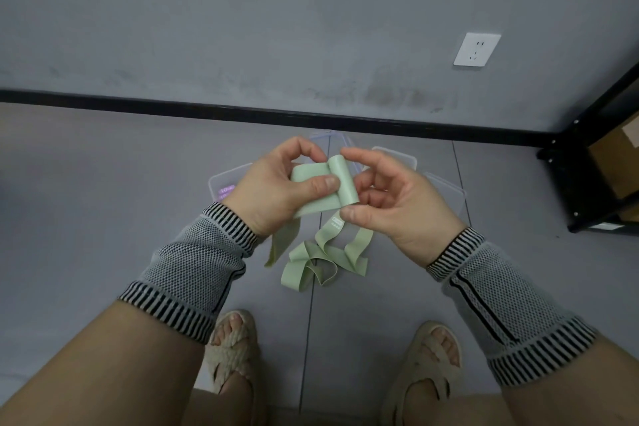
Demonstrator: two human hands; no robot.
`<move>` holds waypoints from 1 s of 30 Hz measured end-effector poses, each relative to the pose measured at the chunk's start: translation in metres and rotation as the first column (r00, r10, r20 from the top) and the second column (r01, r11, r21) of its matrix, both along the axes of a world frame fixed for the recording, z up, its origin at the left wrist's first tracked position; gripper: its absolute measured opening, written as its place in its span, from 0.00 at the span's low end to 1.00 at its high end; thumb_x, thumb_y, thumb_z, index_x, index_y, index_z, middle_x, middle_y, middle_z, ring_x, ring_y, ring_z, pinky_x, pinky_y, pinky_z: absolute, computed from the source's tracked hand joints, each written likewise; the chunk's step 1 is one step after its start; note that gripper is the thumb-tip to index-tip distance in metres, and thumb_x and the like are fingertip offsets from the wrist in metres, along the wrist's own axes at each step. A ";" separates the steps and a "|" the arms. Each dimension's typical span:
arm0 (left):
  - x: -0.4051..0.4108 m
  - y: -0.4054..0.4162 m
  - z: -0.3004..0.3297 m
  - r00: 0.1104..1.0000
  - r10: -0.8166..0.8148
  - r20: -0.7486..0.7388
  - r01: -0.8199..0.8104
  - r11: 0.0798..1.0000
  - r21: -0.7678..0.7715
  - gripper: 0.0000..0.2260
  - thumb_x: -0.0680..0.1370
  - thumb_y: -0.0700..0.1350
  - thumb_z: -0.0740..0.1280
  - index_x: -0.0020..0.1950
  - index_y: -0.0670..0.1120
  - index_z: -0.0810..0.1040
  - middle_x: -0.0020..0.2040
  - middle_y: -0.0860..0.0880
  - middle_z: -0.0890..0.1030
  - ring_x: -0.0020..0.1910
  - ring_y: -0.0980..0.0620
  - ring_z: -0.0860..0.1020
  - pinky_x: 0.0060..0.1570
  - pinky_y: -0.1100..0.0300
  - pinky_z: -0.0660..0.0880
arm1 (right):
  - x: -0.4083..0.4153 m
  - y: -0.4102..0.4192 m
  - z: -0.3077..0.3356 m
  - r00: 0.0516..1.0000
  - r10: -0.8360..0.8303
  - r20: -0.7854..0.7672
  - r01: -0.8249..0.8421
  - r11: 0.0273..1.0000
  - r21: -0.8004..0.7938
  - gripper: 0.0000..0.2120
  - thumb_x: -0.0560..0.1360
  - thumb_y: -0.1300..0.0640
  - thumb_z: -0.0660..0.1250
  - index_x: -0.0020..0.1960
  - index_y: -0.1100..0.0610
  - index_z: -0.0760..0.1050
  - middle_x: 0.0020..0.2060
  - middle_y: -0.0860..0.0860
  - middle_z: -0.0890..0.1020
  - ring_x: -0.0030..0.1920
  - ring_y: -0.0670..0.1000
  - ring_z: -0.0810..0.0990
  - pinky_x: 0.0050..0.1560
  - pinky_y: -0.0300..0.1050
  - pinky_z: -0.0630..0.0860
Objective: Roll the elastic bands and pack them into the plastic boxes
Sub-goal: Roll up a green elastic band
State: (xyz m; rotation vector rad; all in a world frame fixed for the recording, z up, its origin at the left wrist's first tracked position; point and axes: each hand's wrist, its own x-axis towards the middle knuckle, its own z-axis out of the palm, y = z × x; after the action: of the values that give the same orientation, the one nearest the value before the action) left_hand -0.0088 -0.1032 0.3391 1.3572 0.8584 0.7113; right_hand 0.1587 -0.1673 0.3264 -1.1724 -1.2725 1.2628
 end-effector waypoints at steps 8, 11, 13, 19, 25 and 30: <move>0.005 -0.001 0.001 0.984 0.044 -0.171 -0.028 0.995 0.092 0.09 0.70 0.38 0.74 0.45 0.46 0.76 0.33 0.47 0.79 0.28 0.57 0.76 0.29 0.64 0.73 | 0.000 0.002 -0.009 0.992 -0.069 0.107 0.067 0.998 0.021 0.28 0.66 0.71 0.74 0.55 0.44 0.73 0.31 0.45 0.78 0.35 0.47 0.78 0.41 0.40 0.78; 0.007 -0.001 -0.003 0.973 0.115 -0.202 -0.087 0.986 0.141 0.11 0.67 0.44 0.77 0.44 0.45 0.78 0.36 0.43 0.80 0.32 0.53 0.76 0.34 0.58 0.75 | -0.004 0.003 -0.013 0.977 -0.109 0.182 0.101 0.994 0.050 0.28 0.66 0.69 0.75 0.53 0.41 0.73 0.32 0.46 0.77 0.35 0.48 0.77 0.41 0.41 0.77; 0.008 -0.001 -0.004 0.962 0.157 -0.223 -0.121 0.979 0.166 0.10 0.68 0.44 0.76 0.44 0.44 0.78 0.39 0.42 0.80 0.34 0.51 0.76 0.37 0.56 0.76 | -0.006 0.004 -0.014 0.970 -0.109 0.217 0.096 0.993 0.068 0.28 0.66 0.68 0.75 0.53 0.39 0.73 0.32 0.46 0.77 0.35 0.47 0.76 0.40 0.41 0.76; -0.002 0.006 0.001 0.993 0.084 -0.085 -0.087 0.996 -0.027 0.11 0.66 0.42 0.77 0.44 0.45 0.78 0.36 0.46 0.81 0.34 0.51 0.78 0.38 0.59 0.77 | 0.004 0.001 -0.004 1.000 -0.019 -0.001 0.019 1.000 -0.022 0.30 0.66 0.71 0.73 0.61 0.46 0.71 0.37 0.51 0.80 0.39 0.50 0.79 0.46 0.43 0.79; -0.002 0.005 -0.002 1.000 -0.030 -0.004 0.030 0.994 -0.102 0.10 0.66 0.41 0.71 0.47 0.43 0.78 0.37 0.44 0.81 0.33 0.51 0.78 0.34 0.63 0.77 | 0.001 0.000 -0.005 0.998 0.041 0.055 -0.040 0.999 -0.022 0.33 0.64 0.69 0.76 0.62 0.45 0.72 0.35 0.47 0.78 0.38 0.49 0.78 0.45 0.43 0.79; 0.000 0.003 -0.001 0.997 -0.040 -0.068 0.035 0.996 -0.080 0.11 0.69 0.38 0.74 0.48 0.42 0.77 0.35 0.45 0.81 0.32 0.52 0.79 0.34 0.63 0.77 | -0.001 0.000 -0.006 0.988 -0.038 0.149 0.036 0.999 0.013 0.29 0.63 0.68 0.78 0.56 0.44 0.74 0.33 0.47 0.76 0.35 0.47 0.75 0.41 0.41 0.77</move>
State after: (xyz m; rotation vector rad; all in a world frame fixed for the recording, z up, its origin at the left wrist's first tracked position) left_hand -0.0087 -0.1002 0.3379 1.3302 0.9050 0.5981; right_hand 0.1576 -0.1672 0.3202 -1.2971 -1.3579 1.1576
